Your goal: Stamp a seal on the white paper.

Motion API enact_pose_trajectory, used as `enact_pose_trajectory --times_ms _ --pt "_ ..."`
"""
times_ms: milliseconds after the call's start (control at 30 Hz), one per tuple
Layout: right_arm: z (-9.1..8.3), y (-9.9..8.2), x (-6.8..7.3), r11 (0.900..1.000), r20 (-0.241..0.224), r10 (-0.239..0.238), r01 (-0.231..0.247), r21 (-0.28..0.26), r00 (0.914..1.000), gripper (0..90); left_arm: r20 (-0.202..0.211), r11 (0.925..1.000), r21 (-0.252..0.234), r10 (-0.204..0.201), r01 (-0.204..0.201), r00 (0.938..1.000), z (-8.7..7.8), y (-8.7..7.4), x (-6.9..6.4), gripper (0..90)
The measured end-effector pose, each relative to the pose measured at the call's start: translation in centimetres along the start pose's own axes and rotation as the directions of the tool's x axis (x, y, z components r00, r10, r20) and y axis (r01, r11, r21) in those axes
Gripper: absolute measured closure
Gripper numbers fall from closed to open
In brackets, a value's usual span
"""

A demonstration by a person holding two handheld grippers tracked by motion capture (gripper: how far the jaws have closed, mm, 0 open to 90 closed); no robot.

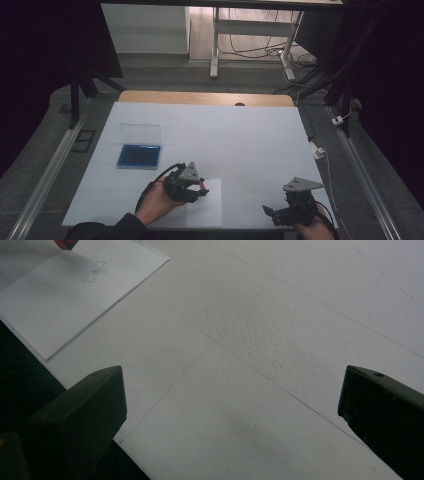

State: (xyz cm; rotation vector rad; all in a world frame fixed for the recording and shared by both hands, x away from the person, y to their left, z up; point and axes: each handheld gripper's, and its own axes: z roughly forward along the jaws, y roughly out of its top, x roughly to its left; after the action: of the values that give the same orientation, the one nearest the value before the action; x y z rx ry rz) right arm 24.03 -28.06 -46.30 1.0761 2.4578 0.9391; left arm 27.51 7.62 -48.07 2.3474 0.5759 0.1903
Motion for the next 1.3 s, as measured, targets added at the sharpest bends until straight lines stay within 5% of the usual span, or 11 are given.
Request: enact_pose_trajectory --times_ms 767,1300 --pt "0.0 0.0 0.0 1.0000 0.001 -0.002 0.002 -0.002 1.0000 0.0 -0.083 0.9946 -0.031 -0.102 0.100 0.9913 -2.8 -1.7 3.3 58.1" --pt "0.0 0.0 0.0 1.0000 0.001 -0.002 0.002 -0.003 1.0000 0.0 -0.142 0.9816 -0.049 -0.190 0.185 0.9714 -4.2 -3.1 5.7 58.1"
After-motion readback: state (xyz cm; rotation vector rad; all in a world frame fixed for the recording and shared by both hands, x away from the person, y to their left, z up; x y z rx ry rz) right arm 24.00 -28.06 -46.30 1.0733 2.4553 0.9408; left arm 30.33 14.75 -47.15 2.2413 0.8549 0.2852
